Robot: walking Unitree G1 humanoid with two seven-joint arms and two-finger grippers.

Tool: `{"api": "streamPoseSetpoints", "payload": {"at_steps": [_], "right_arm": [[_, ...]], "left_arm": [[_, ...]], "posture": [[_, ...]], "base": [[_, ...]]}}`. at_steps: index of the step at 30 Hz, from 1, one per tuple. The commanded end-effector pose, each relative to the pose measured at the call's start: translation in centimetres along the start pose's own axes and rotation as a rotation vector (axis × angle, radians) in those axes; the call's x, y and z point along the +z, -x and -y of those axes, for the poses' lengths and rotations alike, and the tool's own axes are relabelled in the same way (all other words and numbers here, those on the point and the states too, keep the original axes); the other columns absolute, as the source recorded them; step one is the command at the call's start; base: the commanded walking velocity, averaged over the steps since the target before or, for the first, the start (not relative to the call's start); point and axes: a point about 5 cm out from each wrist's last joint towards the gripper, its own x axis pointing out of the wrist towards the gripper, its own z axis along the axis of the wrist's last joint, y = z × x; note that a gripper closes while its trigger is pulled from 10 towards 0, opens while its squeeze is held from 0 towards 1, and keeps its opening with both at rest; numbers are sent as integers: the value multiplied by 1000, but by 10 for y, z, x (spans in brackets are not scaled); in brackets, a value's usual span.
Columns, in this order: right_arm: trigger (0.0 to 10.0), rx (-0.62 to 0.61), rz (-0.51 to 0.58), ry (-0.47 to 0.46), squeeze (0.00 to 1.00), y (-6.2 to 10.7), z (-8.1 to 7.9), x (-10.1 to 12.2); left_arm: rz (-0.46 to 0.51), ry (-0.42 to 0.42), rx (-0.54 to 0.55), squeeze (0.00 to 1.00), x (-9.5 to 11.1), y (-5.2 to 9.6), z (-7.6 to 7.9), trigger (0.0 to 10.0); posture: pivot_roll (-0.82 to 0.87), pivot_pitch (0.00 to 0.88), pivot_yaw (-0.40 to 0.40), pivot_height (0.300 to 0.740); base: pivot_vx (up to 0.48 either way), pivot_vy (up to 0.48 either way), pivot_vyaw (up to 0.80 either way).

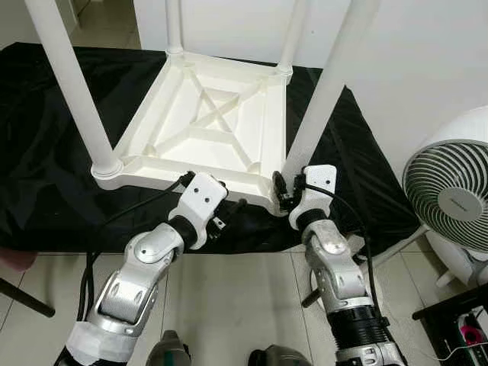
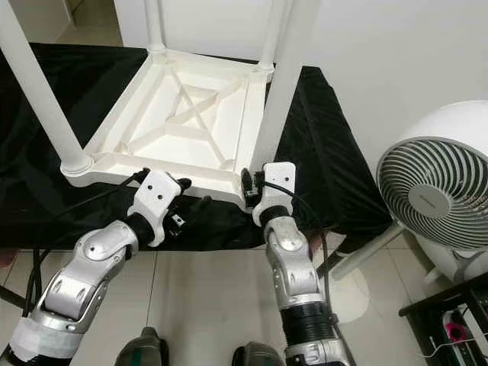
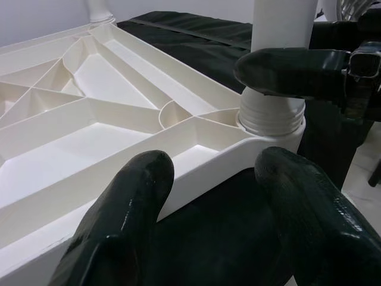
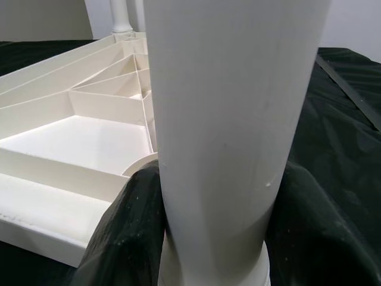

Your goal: Building children table

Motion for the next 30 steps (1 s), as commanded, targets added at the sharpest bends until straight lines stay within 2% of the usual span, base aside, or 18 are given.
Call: {"api": "streamPoseSetpoints", "payload": {"at_steps": [1,2,3,4,5,7,8,12,15,16,17,18,19,20,23,26,27,30], "right_arm": [[0,-44,-84,-9,0,5,8,-16],[196,-43,-88,-13,0,5,7,-15],[8275,-33,-86,-7,0,5,6,-14],[8275,-26,-85,-1,0,5,6,-14],[10000,4,-72,-25,894,5,3,-11],[10000,25,-62,-42,894,4,2,-9],[10000,51,-53,-45,1000,3,1,-7],[10000,155,-16,-26,1000,-1,5,2],[10000,185,-12,-23,1000,-2,6,3],[10000,236,-7,11,1000,-4,10,5],[10000,324,-9,46,824,-5,13,6],[10000,324,-9,46,824,-5,13,6],[10000,385,-13,71,0,-6,15,7],[10000,385,-13,71,0,-6,15,7],[10000,530,-38,93,0,-10,19,6],[10000,567,-41,104,0,-11,20,6],[10000,635,-55,120,0,-16,16,3],[10000,667,-67,138,0,-20,13,1]], "left_arm": [[0,-2,-2,0,1,-2,2,10000],[0,-3,-1,0,1,-2,2,10000],[0,-3,2,0,1,-2,1,10000],[0,-2,4,0,1,-2,1,10000],[1,0,9,0,1,-2,1,10000],[2,1,12,0,1,-2,0,10000],[2,2,13,0,2,-2,0,10000],[3,3,16,0,2,-3,0,10000],[4,3,17,0,2,-3,0,10000],[5,3,19,0,2,-3,0,10000],[7,3,21,0,3,-3,-1,10000],[7,3,21,0,3,-3,-1,10000],[8,3,22,0,3,-4,-1,10000],[8,3,22,0,3,-4,-1,10000],[10,3,25,0,3,-3,-2,10000],[10,3,26,0,4,-4,-2,10000],[13,3,27,0,5,-4,-2,10000],[17,3,27,0,6,-5,-2,10000]], "posture": [[30,44,-56,740],[31,45,-58,740],[32,46,-58,740],[32,46,-58,740],[32,46,-58,740],[33,47,-60,740],[33,47,-60,740],[32,45,-63,740],[32,45,-64,740],[33,44,-65,740],[34,42,-65,740],[34,42,-65,740],[34,42,-66,740],[34,42,-66,740],[35,41,-66,740],[35,41,-66,740],[40,39,-69,740],[44,39,-71,740]], "base": [[0,0,0],[0,0,0],[0,0,0],[0,0,0],[0,0,0],[0,0,0],[0,0,0],[0,0,0],[0,0,0],[0,0,0],[0,0,0],[0,0,0],[0,0,0],[0,0,0],[0,0,0],[0,0,0],[0,0,0],[0,0,0]]}}
